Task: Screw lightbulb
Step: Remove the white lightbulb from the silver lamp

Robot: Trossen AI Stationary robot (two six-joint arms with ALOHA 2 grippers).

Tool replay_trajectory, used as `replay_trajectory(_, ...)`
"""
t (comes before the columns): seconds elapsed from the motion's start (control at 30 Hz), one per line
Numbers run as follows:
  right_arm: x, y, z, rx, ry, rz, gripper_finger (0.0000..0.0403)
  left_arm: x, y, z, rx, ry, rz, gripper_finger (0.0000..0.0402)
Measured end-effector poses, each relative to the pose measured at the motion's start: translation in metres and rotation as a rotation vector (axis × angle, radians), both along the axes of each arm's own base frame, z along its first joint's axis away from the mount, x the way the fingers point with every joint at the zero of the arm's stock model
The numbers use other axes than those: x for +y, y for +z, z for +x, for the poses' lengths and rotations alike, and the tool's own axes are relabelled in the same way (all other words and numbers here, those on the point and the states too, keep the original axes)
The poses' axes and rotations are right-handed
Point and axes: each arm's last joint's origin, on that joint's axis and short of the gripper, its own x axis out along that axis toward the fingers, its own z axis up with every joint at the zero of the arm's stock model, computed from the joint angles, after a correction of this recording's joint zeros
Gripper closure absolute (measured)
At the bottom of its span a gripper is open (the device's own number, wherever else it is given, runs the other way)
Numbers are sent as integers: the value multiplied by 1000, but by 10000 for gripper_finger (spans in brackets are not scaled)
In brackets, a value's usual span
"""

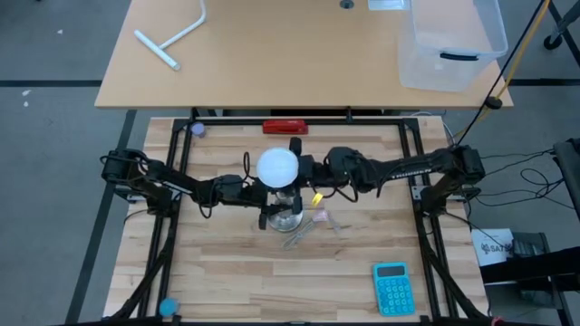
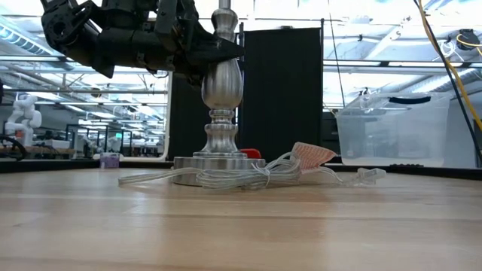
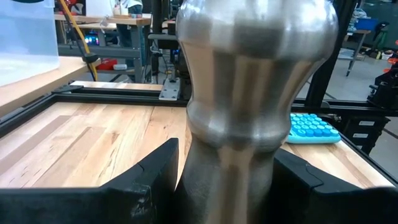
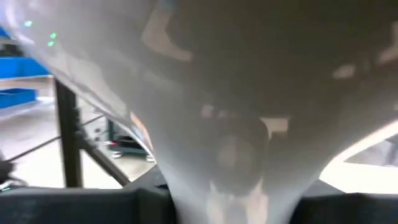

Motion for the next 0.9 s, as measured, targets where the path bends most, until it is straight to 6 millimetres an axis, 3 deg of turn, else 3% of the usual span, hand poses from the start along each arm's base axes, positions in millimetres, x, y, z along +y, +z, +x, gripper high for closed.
replay_trajectory(0.6,-57,0,-7,36,431,81,269,-2,2,1,-12,-1,-6,211)
replay_trajectory(0.9,-50,0,-6,25,457,30,229,-2,-1,-1,4,-8,-4,211)
